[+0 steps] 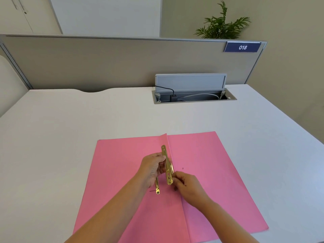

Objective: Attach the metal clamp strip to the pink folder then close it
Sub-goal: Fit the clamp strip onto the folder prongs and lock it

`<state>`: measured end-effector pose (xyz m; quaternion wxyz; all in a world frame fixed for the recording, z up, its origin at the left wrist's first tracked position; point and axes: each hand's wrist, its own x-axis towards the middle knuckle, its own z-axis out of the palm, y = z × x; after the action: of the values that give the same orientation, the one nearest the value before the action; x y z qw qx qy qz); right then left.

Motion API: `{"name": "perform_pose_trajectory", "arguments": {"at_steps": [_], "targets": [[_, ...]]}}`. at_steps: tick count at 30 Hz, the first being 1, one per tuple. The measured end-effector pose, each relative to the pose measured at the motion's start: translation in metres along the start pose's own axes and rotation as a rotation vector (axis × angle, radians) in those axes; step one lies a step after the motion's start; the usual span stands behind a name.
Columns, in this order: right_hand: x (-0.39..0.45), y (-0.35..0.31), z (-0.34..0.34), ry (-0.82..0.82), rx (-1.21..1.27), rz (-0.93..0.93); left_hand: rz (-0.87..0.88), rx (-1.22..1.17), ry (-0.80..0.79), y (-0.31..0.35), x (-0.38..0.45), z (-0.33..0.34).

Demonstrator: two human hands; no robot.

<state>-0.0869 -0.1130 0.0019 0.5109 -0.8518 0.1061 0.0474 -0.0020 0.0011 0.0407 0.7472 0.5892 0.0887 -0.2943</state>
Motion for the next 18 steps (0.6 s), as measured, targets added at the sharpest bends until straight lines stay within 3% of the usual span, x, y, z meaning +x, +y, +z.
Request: {"name": "perform_pose_trajectory", "arguments": {"at_steps": [18], "targets": [[-0.0038,0.0013,-0.0011,0.014,0.102,-0.031,-0.004,0.022,0.018,-0.0076,0.0071,-0.0023]]}}
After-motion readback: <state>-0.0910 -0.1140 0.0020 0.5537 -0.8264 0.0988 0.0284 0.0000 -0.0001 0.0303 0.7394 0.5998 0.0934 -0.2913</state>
